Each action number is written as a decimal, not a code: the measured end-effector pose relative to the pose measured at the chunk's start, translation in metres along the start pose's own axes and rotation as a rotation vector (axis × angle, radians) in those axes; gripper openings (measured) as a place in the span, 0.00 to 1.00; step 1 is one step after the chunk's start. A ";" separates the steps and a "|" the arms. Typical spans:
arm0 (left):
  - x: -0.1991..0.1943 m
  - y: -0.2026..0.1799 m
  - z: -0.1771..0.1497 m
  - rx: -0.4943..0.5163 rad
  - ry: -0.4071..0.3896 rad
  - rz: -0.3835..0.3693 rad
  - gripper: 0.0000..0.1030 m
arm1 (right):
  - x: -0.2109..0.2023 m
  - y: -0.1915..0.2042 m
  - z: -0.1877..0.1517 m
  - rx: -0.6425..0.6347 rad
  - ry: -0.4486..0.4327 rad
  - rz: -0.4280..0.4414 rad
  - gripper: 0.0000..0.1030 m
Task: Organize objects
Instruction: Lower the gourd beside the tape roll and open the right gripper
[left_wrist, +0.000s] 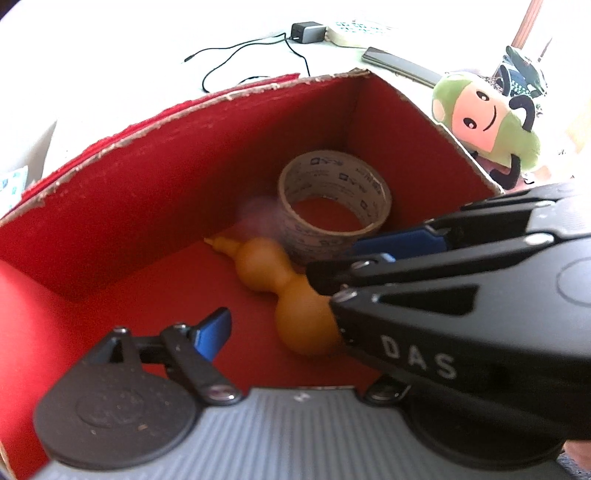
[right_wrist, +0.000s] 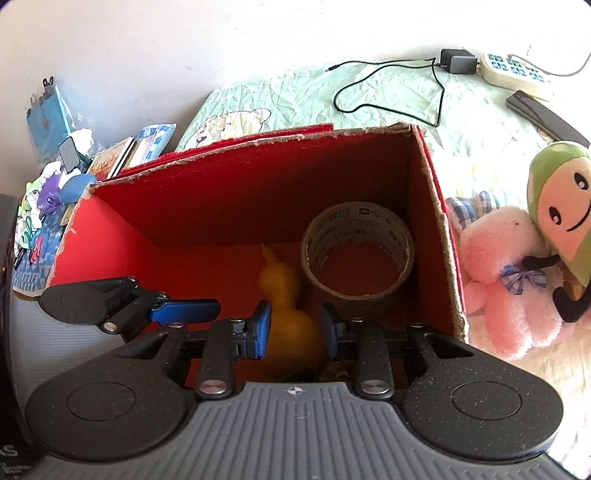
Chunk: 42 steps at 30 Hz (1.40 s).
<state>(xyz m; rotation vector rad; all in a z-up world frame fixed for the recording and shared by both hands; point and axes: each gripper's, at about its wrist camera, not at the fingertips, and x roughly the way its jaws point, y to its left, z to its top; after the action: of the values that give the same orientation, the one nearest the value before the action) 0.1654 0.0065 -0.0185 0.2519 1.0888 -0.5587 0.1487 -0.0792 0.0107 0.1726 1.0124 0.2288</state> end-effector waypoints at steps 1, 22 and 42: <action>0.000 0.000 0.000 0.001 -0.001 0.004 0.80 | -0.001 0.000 -0.001 -0.003 -0.006 -0.004 0.31; -0.028 -0.009 -0.002 -0.052 -0.037 0.190 0.81 | -0.037 -0.011 -0.016 0.045 -0.126 0.048 0.31; -0.089 -0.034 -0.036 -0.192 -0.110 0.481 0.83 | -0.086 -0.009 -0.037 -0.029 -0.215 0.083 0.35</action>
<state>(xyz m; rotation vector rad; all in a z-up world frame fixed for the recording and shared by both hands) 0.0886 0.0218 0.0470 0.2992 0.9250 -0.0367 0.0743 -0.1096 0.0590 0.2083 0.7890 0.2936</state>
